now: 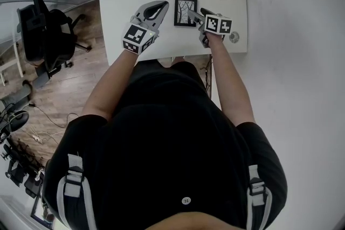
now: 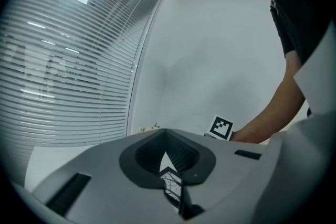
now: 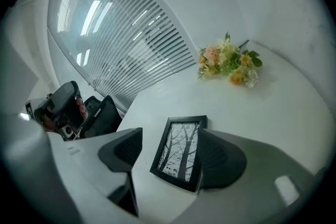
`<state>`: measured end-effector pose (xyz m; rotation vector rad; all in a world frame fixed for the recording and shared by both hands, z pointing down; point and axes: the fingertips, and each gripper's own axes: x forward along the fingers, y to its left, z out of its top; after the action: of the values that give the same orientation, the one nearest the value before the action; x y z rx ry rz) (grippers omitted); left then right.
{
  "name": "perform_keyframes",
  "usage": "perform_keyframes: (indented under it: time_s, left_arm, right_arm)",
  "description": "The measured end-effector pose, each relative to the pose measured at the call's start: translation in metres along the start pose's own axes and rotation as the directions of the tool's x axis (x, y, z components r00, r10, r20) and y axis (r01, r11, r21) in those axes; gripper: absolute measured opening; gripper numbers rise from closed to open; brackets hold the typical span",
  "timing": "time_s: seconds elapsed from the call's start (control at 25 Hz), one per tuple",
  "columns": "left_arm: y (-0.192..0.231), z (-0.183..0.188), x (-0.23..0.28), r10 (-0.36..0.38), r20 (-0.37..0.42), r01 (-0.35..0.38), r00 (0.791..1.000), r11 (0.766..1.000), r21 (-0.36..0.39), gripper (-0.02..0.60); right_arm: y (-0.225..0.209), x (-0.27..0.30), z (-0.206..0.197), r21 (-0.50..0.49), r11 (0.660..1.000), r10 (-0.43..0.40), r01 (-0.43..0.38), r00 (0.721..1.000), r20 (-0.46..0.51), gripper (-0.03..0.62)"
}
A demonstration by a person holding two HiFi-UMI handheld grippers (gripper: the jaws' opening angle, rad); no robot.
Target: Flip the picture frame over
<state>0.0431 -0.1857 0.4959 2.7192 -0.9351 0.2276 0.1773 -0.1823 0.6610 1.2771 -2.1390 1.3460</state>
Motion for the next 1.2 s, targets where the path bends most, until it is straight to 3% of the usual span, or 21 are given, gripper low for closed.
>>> perform_keyframes:
  time_s: [0.2,0.52,0.76,0.92,1.12,1.2]
  left_arm:
    - [-0.005,0.01,0.004,0.0,-0.007,0.0,1.0,1.0,0.02,0.003]
    - [-0.02,0.031,0.007,-0.03,-0.004,0.03,1.0,0.999,0.039,0.003]
    - [-0.033,0.058,0.007,-0.044,0.05,0.041,0.998,0.998,0.053,0.003]
    - [-0.041,0.067,0.002,-0.062,0.04,0.059,0.997,0.996,0.064,0.003]
    - [-0.054,0.091,-0.005,-0.076,0.061,0.071,0.995,0.994,0.082,0.003]
    - [-0.059,0.098,-0.007,-0.091,0.089,0.083,0.992,0.993,0.088,0.003]
  right_arm:
    - [0.027,-0.019,0.024,-0.175,0.984,0.031,-0.026,0.999,0.027,0.324]
    - [0.093,-0.072,0.072,-0.442,0.896,0.124,-0.033,0.976,0.177,0.317]
    - [0.139,-0.119,0.096,-0.563,0.826,0.235,-0.022,0.922,0.309,0.195]
    - [0.162,-0.145,0.105,-0.622,0.783,0.279,0.011,0.888,0.367,0.096]
    - [0.181,-0.171,0.115,-0.647,0.761,0.311,0.042,0.851,0.422,0.009]
    - [0.186,-0.176,0.116,-0.653,0.756,0.331,0.035,0.841,0.429,0.009]
